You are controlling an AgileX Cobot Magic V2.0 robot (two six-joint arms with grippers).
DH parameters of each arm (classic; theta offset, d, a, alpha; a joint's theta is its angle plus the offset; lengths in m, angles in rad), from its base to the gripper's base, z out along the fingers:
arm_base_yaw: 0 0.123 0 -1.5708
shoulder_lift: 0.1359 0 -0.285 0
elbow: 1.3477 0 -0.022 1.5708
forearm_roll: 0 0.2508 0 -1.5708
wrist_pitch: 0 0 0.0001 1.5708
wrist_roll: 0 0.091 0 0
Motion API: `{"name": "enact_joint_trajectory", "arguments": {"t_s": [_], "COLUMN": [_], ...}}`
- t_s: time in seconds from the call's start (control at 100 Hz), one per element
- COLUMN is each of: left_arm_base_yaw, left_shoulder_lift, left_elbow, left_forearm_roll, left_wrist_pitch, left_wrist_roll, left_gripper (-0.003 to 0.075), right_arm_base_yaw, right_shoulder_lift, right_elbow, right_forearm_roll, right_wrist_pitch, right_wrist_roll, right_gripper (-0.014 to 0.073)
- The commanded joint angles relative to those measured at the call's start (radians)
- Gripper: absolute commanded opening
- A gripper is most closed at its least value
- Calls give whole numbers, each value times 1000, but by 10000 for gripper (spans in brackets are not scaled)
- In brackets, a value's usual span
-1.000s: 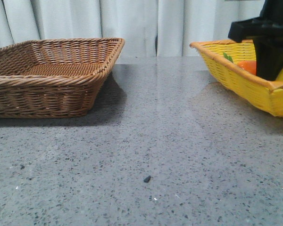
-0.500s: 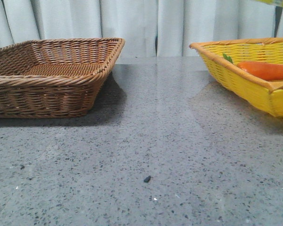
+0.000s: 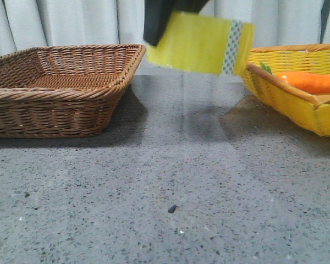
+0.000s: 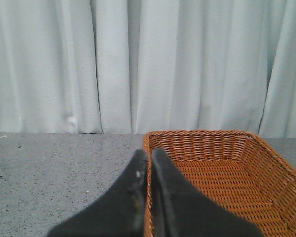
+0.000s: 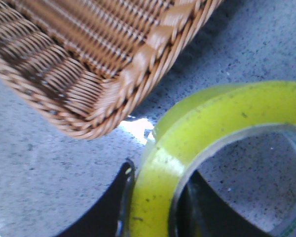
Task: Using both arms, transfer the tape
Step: 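Carry the tape toward the table center and set it down upright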
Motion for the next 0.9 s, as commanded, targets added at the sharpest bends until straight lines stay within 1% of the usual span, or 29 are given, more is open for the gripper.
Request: {"name": "enact_joint_trajectory", "arguments": {"t_s": [0.0, 0.3, 0.35, 0.5, 0.66, 0.72, 0.78, 0.79, 0.85, 0.89], "left_arm_base_yaw": [0, 0, 0, 0, 0, 0, -7, -7, -30, -47], "left_shoulder_lift": [14, 14, 14, 14, 14, 14, 14, 14, 15, 17], "left_elbow": [-37, -37, -37, -37, -37, -37, -41, -41, -48, -55], "left_forearm_roll": [-7, -16, -22, -22, -26, -40, -80, -80, -105, -109], "left_wrist_pitch": [-87, -87, -87, -85, -79, -79, -79, -79, -81, -79], "left_wrist_roll": [-6, -6, -6, -6, -6, -6, -6, -6, -6, -6], "left_gripper": [-21, -21, -21, -20, -13, 15, 82, 82, 170, 211], "right_arm_base_yaw": [2, 2, 2, 3, 3, 3, 3, 3, 3, 3], "right_shoulder_lift": [-22, 76, 81, 85, 85, 84, 74, 72, 47, 30], "right_elbow": [-36, -36, -36, -36, -36, -44, -51, -51, -56, -62], "right_forearm_roll": [-36, -62, -62, -62, -62, -62, -62, -62, -64, -68], "right_wrist_pitch": [9, -4, -4, -4, 12, 31, 41, 41, 41, 37], "right_wrist_roll": [-5, -5, -5, -5, -5, -5, -5, -5, -5, -5], "right_gripper": [57, 66, 87, 186, 195, 195, 195, 195, 195, 195]}}
